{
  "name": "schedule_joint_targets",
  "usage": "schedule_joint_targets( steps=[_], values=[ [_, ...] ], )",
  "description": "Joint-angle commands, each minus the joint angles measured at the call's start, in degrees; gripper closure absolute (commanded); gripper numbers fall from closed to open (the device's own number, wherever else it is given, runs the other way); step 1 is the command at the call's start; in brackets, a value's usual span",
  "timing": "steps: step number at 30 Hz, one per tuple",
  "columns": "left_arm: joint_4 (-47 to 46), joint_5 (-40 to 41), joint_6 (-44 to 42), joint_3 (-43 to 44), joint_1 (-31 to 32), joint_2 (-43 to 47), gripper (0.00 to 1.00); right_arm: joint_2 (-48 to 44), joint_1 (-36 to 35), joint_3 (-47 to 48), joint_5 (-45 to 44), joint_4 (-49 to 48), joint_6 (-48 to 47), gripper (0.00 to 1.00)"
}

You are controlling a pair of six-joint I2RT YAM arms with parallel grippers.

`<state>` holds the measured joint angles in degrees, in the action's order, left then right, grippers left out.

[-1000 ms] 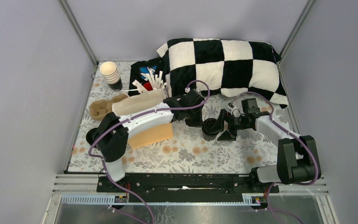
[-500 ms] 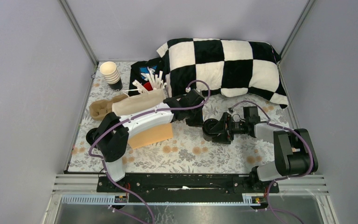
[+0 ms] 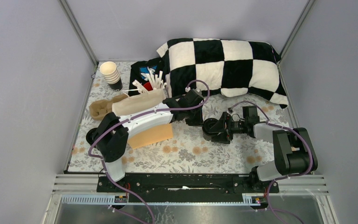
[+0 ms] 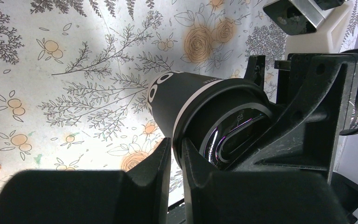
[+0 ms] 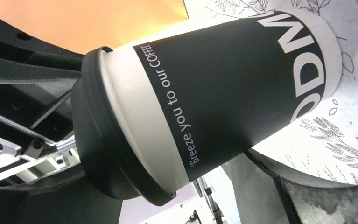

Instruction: Pack the takeout coffee

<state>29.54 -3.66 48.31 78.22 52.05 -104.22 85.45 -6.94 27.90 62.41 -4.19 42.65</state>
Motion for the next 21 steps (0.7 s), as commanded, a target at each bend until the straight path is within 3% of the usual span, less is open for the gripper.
schedule_joint_targets(
  steps=[1,5,8,11,16,21],
  values=[
    [16.43,5.94,-2.71,-11.02,2.14,-13.82,0.84,5.36,-4.84,-5.34,-43.18,9.24,4.83,0.4],
    [18.26,6.33,-3.4,-7.45,2.87,-12.9,0.84,-0.99,-5.14,-3.69,-40.98,11.85,3.6,0.39],
    [19.29,5.69,-3.23,-4.43,2.89,-12.65,0.84,-8.61,-5.19,-1.51,-35.68,12.76,1.42,0.28],
    [20.55,6.21,-3.48,-2.63,2.88,-12.11,0.84,-13.55,-5.15,-1.62,-26.12,6.44,2.37,0.17],
    [21.26,6.36,-3.93,-1.27,2.97,-11.31,0.84,-14.45,-4.84,-0.5,-14.24,-4.03,5.3,0.1],
    [21.47,6.29,-3.93,-0.28,3.04,-10.94,0.84,-15.44,-1.73,2.16,-13.87,1.24,0.39,0.1]
  ],
)
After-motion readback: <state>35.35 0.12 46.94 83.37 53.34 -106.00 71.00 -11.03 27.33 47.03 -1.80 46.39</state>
